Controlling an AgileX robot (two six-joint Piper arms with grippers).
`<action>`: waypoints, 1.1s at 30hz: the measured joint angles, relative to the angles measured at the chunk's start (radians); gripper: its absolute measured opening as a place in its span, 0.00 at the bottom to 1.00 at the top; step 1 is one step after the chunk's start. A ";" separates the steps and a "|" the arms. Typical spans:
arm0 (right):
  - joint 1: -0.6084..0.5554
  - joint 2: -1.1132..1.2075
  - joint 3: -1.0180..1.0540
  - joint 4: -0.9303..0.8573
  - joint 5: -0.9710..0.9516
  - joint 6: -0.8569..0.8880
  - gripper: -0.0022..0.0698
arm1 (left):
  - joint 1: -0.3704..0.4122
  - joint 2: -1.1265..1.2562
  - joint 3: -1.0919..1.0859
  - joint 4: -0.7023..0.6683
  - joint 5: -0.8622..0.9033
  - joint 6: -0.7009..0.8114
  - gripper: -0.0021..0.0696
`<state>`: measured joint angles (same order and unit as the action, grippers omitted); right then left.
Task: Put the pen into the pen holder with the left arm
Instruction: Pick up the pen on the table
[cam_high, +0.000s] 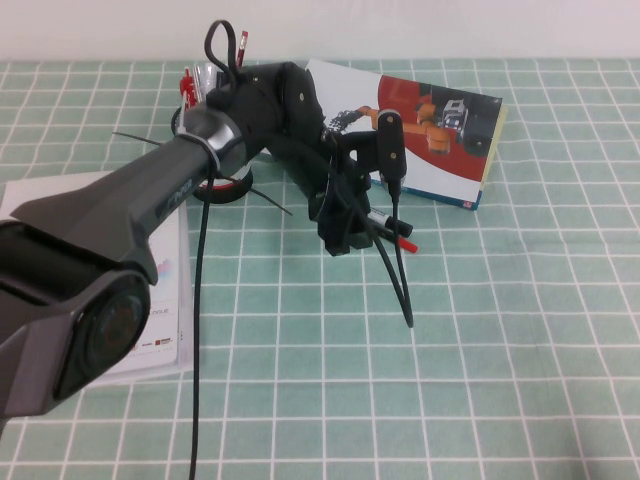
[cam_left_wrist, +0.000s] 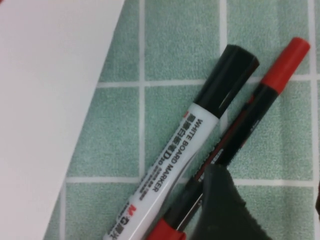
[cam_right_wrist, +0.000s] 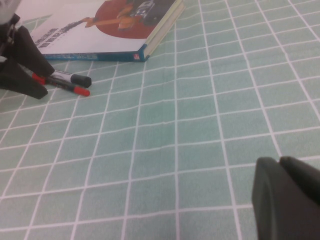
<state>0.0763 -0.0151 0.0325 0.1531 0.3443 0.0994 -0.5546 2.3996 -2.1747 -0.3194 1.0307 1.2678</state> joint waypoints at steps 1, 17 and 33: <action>0.000 0.000 0.000 0.000 0.000 0.000 0.00 | 0.000 0.003 0.000 0.000 -0.004 0.000 0.52; 0.000 0.000 0.000 0.000 0.000 0.000 0.00 | 0.000 0.025 0.000 -0.002 -0.017 0.010 0.52; 0.000 0.000 0.000 0.000 0.000 0.000 0.00 | -0.002 0.025 0.000 -0.042 -0.092 0.019 0.52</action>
<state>0.0763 -0.0151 0.0325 0.1531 0.3443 0.0994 -0.5566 2.4249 -2.1747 -0.3618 0.9388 1.2866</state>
